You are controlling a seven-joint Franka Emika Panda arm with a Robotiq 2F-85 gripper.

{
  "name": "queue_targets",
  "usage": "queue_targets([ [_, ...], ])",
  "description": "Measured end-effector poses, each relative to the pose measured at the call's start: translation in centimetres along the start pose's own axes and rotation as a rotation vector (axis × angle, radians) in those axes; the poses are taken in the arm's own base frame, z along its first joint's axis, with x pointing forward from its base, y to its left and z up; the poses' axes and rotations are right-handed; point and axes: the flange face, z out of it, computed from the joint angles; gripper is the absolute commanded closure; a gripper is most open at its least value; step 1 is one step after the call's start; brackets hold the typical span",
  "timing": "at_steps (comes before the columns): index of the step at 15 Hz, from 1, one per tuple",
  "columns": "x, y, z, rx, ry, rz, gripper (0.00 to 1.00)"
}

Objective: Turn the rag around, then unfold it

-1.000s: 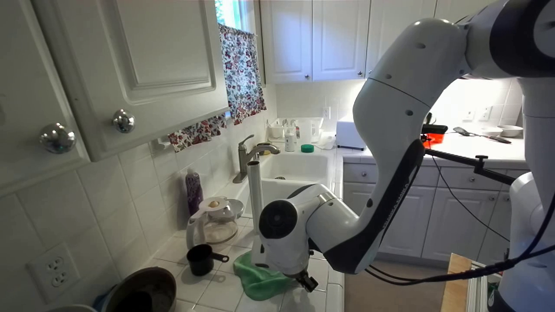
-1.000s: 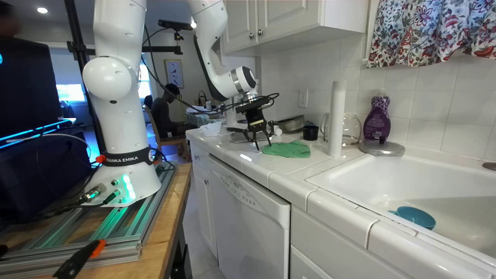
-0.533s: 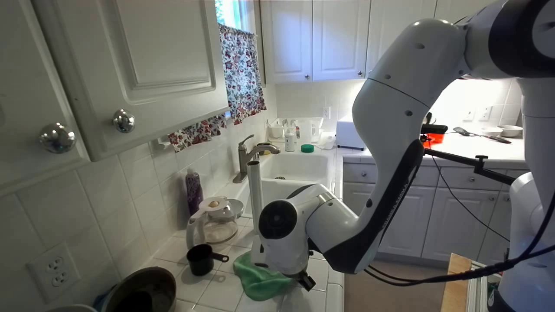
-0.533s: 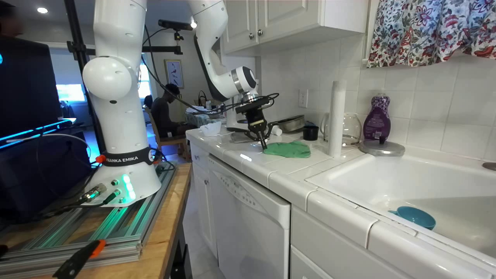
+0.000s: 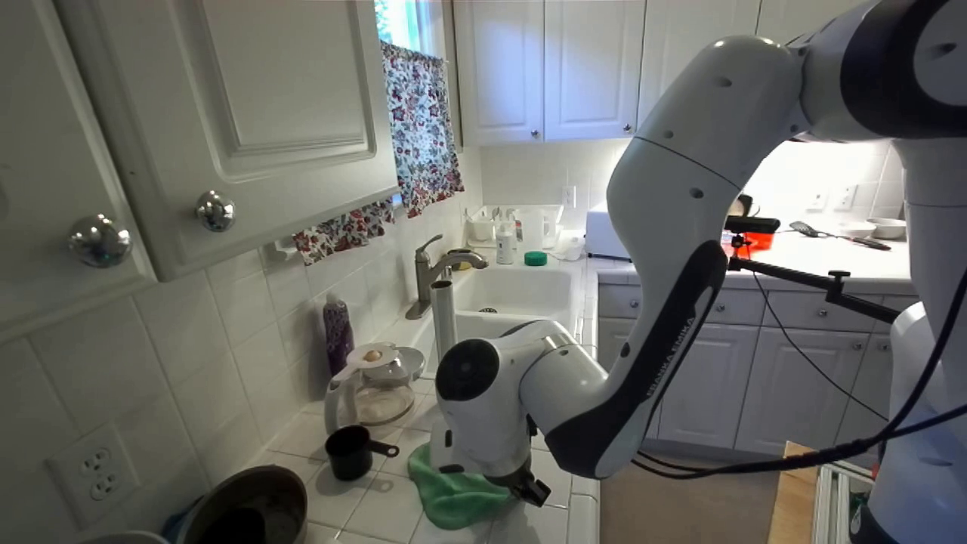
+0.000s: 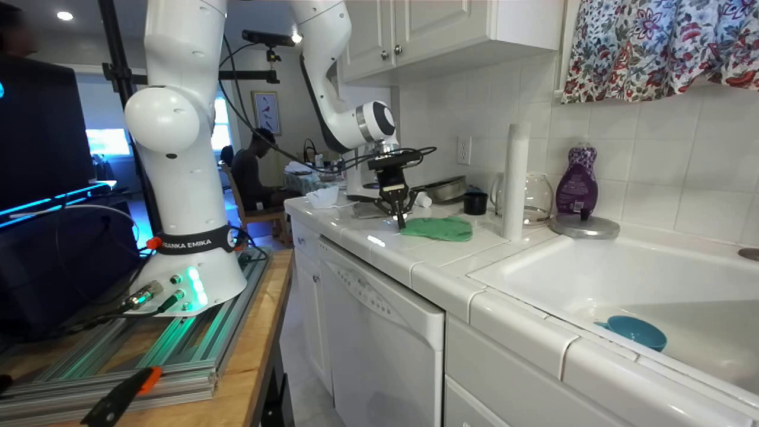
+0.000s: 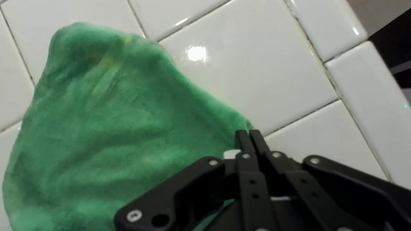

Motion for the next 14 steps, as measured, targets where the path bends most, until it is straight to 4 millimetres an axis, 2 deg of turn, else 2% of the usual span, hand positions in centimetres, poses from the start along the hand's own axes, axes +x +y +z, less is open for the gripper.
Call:
queue_targets([
  [4,0.2,2.0,-2.6,0.086,-0.084,-0.146,0.99],
  [9,0.4,4.5,-6.5,0.050,-0.195,-0.156,0.99],
  [11,0.2,5.0,-6.8,0.067,-0.215,-0.147,0.99],
  [14,-0.1,5.1,-5.8,0.146,-0.271,-0.148,0.99],
])
